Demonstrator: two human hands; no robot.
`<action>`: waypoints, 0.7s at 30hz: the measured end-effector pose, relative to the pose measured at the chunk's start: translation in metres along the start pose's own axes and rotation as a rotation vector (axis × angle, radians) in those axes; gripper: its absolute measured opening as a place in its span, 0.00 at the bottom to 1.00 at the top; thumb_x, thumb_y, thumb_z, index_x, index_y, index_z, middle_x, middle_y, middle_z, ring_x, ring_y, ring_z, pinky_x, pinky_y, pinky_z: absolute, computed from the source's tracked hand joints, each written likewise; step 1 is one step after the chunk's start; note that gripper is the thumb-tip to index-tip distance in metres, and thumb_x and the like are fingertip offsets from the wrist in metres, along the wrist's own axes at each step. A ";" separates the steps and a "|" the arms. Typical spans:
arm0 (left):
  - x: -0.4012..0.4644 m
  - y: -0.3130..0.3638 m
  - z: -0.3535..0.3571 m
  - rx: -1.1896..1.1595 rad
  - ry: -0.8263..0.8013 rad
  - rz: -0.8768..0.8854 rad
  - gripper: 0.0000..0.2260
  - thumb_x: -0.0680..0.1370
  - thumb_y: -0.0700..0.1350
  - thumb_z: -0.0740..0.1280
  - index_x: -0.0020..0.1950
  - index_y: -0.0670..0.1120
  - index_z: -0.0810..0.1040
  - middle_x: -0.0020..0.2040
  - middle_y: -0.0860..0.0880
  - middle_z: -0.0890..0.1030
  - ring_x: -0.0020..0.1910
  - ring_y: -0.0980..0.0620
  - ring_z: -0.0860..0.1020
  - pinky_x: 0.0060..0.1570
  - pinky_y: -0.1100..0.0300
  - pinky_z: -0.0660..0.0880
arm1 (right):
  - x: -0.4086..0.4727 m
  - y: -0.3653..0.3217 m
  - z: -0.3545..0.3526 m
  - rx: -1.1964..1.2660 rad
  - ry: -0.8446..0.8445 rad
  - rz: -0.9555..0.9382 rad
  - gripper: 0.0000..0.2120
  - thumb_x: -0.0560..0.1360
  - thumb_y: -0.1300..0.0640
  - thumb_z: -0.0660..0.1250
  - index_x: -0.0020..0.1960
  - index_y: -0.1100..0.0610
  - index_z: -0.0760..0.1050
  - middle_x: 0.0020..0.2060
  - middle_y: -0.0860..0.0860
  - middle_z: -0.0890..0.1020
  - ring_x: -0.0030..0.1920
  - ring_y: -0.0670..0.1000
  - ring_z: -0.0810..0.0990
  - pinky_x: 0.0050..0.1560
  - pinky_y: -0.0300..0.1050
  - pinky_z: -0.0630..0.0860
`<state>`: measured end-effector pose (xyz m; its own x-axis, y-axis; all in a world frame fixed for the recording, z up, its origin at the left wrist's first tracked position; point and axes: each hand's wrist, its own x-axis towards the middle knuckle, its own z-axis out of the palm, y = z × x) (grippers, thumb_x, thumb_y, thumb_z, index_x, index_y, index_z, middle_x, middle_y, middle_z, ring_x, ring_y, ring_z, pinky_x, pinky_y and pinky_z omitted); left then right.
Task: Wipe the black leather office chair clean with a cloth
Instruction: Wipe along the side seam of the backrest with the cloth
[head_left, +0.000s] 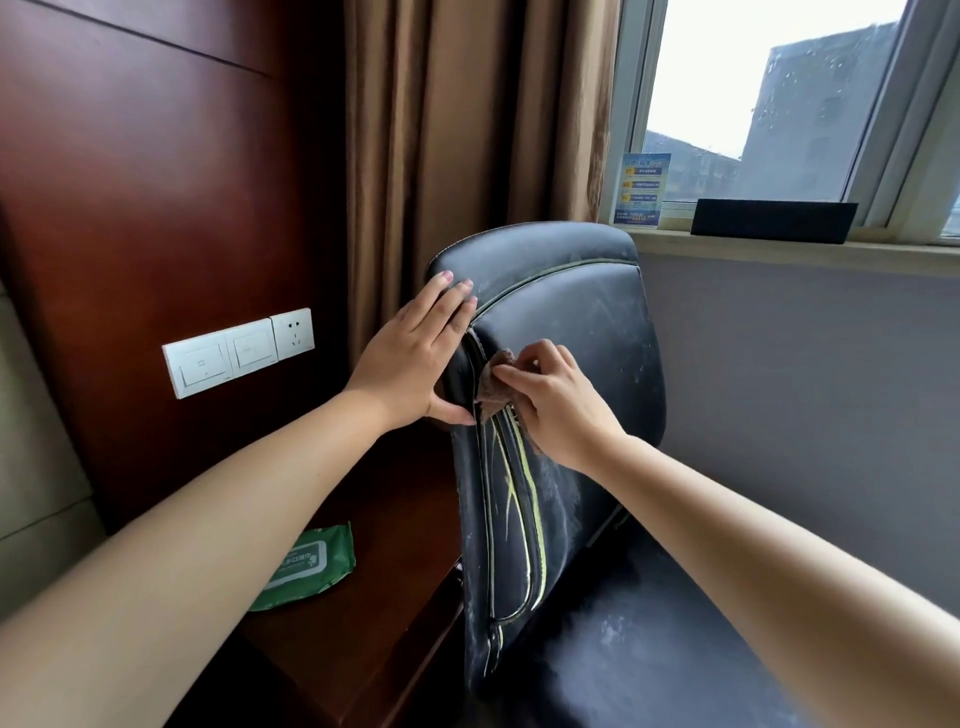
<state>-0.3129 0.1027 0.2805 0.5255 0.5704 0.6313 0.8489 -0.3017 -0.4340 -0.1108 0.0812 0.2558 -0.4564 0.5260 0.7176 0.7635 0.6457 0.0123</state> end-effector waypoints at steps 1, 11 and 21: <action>0.000 0.001 -0.001 0.005 -0.004 -0.006 0.58 0.54 0.74 0.71 0.69 0.31 0.68 0.69 0.34 0.69 0.72 0.38 0.58 0.71 0.48 0.58 | 0.006 -0.001 -0.001 0.005 0.037 -0.008 0.16 0.69 0.67 0.69 0.56 0.59 0.80 0.48 0.62 0.76 0.48 0.66 0.75 0.44 0.55 0.77; -0.002 -0.006 -0.002 0.051 -0.007 0.036 0.59 0.52 0.73 0.71 0.69 0.32 0.68 0.70 0.34 0.69 0.72 0.38 0.57 0.71 0.49 0.56 | -0.012 -0.006 0.016 0.035 0.129 0.077 0.14 0.72 0.63 0.65 0.57 0.59 0.80 0.47 0.61 0.76 0.45 0.64 0.77 0.37 0.54 0.79; -0.002 -0.004 -0.009 0.110 -0.071 0.049 0.61 0.48 0.75 0.71 0.68 0.33 0.70 0.69 0.36 0.71 0.71 0.39 0.58 0.70 0.51 0.54 | 0.005 -0.014 0.009 -0.136 0.081 -0.070 0.20 0.64 0.65 0.74 0.55 0.55 0.81 0.47 0.60 0.78 0.39 0.63 0.77 0.27 0.48 0.76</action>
<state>-0.3167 0.0955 0.2868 0.5574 0.6111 0.5620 0.8088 -0.2470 -0.5337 -0.1281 0.0801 0.2530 -0.4768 0.4326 0.7652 0.7883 0.5955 0.1545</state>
